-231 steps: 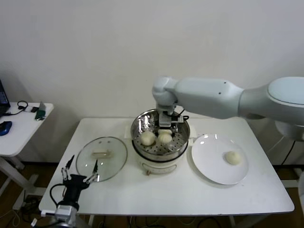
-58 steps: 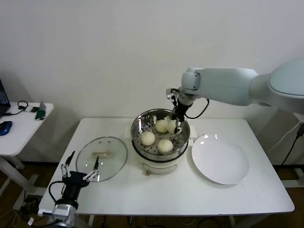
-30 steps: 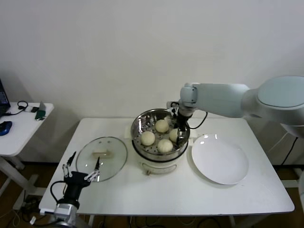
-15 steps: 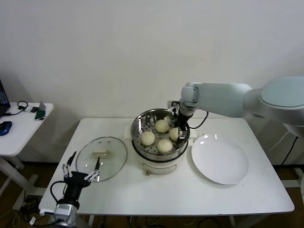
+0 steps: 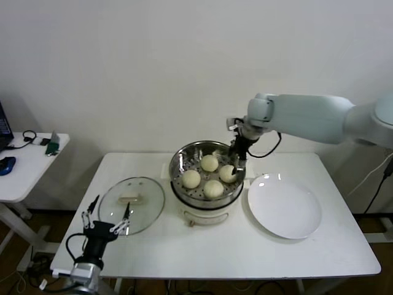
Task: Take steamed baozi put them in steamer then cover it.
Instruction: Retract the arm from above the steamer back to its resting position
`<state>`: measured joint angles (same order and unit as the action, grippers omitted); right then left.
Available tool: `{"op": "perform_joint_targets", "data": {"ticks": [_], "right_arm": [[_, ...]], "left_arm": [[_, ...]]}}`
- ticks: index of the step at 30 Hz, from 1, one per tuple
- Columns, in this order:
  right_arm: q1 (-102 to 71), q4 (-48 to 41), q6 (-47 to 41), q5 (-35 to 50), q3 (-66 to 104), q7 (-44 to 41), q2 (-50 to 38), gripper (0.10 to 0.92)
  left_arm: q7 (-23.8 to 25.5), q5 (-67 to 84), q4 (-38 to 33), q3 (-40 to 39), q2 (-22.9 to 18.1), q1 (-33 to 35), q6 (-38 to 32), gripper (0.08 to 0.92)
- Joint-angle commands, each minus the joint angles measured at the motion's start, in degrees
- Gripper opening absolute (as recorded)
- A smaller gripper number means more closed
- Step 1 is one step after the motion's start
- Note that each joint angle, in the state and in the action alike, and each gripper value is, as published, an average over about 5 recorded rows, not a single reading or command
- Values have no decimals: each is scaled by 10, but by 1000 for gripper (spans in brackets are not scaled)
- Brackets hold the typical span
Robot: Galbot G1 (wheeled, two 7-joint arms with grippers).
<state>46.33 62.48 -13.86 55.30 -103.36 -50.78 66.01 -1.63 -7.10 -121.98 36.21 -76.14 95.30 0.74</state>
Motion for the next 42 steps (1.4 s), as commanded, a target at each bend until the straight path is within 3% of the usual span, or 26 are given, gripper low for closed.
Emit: {"op": "perform_joint_targets", "data": {"ticks": [1, 11, 19, 27, 35, 42], "right_arm": [[39, 91, 61, 19, 35, 82, -141, 823], [-133, 228, 164, 6, 208, 293, -364, 823], [-553, 259, 210, -54, 631, 355, -447, 823], [-943, 275, 210, -124, 1078, 353, -364, 823], [-1137, 311, 195, -180, 1301, 352, -243, 823], [-1240, 354, 169, -205, 1401, 355, -131, 823]], "left_arm": [[-1, 0, 0, 2, 2, 2, 0, 823], [3, 19, -3, 21, 7, 5, -4, 823], [9, 29, -10, 34, 14, -11, 8, 823], [13, -41, -11, 26, 9, -21, 25, 823], [13, -188, -5, 26, 14, -25, 45, 823], [1, -406, 1, 16, 25, -25, 95, 823]]}}
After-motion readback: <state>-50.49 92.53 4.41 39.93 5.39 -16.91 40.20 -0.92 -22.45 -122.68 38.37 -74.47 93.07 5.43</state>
